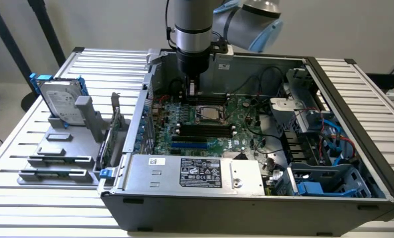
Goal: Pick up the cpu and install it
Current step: 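Close the cpu cover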
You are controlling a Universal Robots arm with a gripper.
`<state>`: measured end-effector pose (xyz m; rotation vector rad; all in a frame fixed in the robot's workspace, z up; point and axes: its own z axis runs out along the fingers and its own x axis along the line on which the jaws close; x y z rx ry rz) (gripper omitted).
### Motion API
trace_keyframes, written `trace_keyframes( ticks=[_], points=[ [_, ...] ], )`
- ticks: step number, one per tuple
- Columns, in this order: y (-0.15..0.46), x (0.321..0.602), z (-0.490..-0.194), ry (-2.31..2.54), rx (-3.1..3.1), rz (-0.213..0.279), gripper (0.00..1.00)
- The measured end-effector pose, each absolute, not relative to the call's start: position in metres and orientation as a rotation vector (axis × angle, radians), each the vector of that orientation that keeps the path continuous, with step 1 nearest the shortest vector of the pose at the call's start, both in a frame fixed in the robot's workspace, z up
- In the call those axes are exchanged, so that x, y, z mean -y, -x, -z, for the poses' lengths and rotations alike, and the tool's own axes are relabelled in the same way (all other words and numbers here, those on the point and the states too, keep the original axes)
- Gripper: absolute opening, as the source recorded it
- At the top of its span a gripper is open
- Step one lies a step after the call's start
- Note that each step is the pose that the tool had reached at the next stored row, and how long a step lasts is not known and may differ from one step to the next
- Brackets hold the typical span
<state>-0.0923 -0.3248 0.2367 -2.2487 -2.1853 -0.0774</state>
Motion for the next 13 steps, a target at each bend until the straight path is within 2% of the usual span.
trace_keyframes(
  ticks=[13],
  points=[
    [0.0881,0.3255,-0.2381,2.248,2.185,0.078,0.11]
  ],
)
